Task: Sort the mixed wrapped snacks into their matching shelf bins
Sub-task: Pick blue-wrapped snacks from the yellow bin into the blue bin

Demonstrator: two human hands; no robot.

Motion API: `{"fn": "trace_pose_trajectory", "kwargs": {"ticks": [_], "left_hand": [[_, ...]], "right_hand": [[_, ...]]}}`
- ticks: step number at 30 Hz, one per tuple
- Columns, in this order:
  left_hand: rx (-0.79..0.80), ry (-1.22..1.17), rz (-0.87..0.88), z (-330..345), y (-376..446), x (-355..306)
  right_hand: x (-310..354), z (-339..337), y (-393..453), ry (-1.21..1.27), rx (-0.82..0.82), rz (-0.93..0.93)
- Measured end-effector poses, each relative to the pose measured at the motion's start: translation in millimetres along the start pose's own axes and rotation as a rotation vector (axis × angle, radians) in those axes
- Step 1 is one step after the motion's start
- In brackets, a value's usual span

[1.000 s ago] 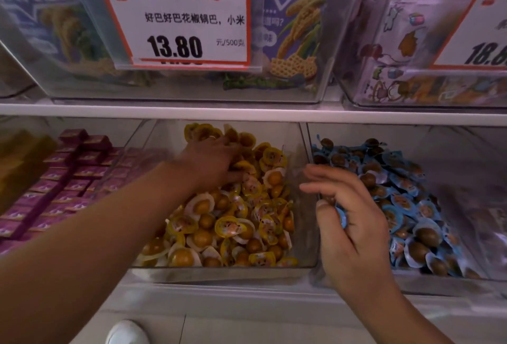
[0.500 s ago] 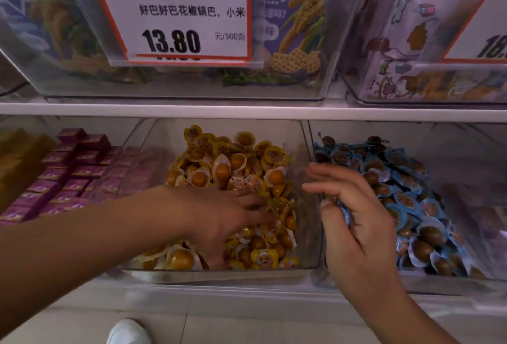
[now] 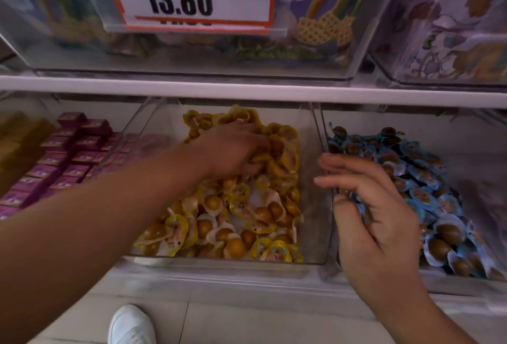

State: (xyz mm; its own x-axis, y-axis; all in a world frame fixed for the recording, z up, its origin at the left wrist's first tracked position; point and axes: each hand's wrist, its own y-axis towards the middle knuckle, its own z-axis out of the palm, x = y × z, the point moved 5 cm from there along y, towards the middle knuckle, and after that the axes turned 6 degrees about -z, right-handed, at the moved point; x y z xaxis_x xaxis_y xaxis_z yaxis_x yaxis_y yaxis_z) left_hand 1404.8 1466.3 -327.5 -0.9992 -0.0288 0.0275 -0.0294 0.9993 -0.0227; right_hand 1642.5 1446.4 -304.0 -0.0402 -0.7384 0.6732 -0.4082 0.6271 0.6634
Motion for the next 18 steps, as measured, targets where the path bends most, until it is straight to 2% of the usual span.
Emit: {"fn": "trace_pose_trajectory", "kwargs": {"ticks": [2, 7, 10, 13, 15, 18], "left_hand": [[0.026, -0.073, 0.020, -11, 2, 8], [0.144, 0.022, 0.039, -15, -12, 9], [0.291, 0.066, -0.014, -12, -41, 8], [0.416, 0.122, 0.019, 1, -92, 11], [0.444, 0.197, 0.016, 8, -115, 17], [0.430, 0.236, -0.093, 19, -115, 14]], "right_hand": [[0, 0, 0, 0.005, 0.001, 0.005], [1, -1, 0, 0.013, 0.001, -0.004], [1, -1, 0, 0.020, 0.010, -0.004], [0, 0, 0, 0.022, 0.019, 0.000], [1, 0, 0, 0.021, 0.021, -0.001], [3, 1, 1, 0.008, 0.016, -0.019]]}}
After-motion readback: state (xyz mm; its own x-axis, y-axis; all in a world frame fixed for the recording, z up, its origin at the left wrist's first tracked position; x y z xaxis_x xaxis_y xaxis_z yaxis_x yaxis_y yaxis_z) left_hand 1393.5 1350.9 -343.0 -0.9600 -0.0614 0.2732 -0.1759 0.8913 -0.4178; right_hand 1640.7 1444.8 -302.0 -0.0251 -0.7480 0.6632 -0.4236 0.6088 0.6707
